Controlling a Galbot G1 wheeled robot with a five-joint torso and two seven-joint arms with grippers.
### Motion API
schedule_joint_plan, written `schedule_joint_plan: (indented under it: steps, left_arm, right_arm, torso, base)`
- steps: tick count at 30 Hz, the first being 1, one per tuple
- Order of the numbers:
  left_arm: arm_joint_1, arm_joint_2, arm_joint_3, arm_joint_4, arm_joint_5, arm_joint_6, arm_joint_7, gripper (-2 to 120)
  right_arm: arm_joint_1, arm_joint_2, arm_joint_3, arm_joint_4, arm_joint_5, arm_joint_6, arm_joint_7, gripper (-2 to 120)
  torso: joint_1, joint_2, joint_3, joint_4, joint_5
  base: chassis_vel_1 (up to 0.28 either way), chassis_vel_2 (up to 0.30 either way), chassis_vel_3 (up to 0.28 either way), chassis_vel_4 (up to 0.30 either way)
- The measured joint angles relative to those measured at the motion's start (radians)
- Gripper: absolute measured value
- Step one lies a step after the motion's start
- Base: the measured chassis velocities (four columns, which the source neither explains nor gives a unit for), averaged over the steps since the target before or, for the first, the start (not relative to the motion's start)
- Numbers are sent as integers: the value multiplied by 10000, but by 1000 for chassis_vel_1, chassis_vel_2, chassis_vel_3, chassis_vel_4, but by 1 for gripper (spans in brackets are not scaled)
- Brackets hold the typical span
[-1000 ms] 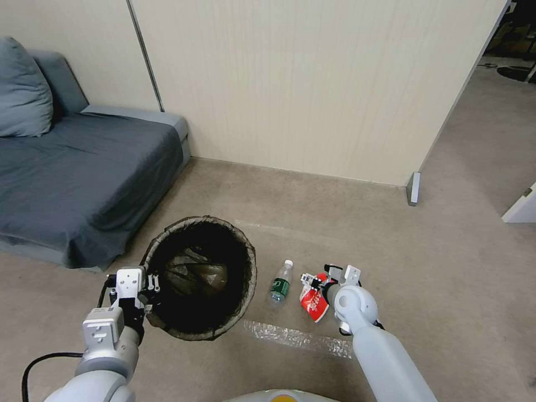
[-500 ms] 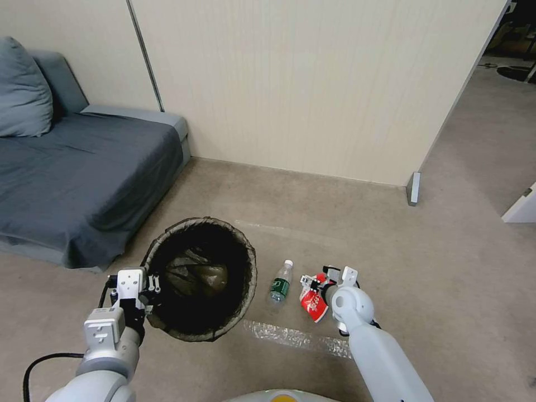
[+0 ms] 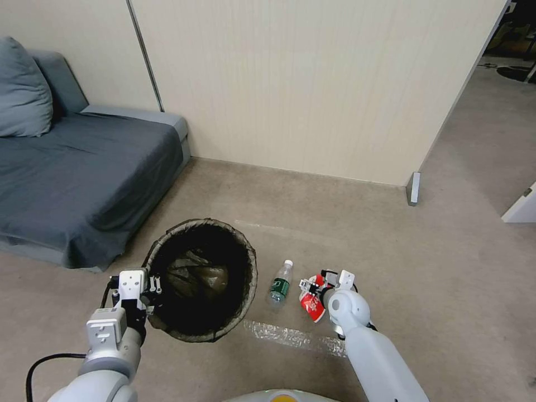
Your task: Pick up the trash bin, then pick up the garbage from the floor and place it into the trash bin.
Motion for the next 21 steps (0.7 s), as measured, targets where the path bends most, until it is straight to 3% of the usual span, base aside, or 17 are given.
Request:
schedule_joint_plan:
  steps: [8,21]
  left_arm:
    - [-39,-26,22,92,10,-27,7,1]
    - [-93,-29,45,182,34,-54,14,1]
  right_arm:
    - [13,91,-52,-166,-246,147,90,85]
    - [-58,129,-59,-117,-363,254,61,37]
  torso:
    - [0,0,0,-1,-2]
    - [0,0,0,1,1]
  base:
    - [0,0,0,0]
    - [0,0,0,0]
